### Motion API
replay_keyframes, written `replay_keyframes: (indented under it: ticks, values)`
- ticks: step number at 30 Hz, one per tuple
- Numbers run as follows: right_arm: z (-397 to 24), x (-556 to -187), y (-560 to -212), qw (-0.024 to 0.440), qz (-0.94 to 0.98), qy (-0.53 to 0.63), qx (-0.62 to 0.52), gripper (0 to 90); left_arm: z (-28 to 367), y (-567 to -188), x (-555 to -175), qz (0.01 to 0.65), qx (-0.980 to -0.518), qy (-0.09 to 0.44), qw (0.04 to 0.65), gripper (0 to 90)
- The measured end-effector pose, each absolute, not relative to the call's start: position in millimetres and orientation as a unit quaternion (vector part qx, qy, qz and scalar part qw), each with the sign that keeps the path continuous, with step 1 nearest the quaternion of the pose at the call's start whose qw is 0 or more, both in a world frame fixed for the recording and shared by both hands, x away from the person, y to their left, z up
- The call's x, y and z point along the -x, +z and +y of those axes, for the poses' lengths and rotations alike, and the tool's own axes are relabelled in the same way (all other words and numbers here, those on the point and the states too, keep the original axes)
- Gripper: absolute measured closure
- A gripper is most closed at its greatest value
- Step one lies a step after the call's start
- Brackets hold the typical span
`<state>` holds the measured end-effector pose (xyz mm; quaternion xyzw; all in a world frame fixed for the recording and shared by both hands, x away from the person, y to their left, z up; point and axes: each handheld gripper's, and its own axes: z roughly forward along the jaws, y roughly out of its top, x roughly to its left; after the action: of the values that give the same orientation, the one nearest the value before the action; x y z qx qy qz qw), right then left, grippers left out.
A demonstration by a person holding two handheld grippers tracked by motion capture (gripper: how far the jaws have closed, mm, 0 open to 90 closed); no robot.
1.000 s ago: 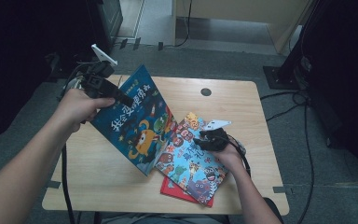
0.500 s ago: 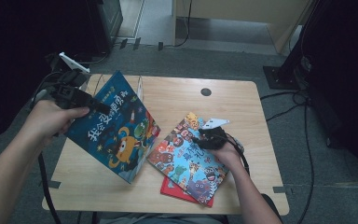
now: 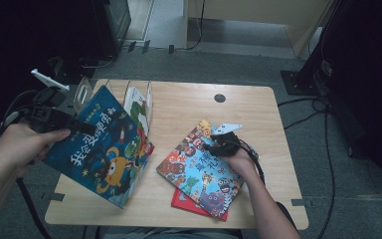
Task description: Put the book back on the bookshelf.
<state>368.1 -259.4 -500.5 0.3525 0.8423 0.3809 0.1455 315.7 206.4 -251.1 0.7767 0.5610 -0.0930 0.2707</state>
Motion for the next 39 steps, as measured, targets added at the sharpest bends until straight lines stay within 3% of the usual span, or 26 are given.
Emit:
replay_keyframes:
  ticks: [18,39]
  values:
    - [-259,-368,-501,0.146,0.843,0.382,-0.350,46.8,269,-260,-307,0.618,-0.731,-0.087,0.277,80.2]
    - [-258,-365,-503,0.150,0.840,0.390,-0.347,44.3,330,-247,-352,0.684,-0.673,-0.037,0.279,81.8]
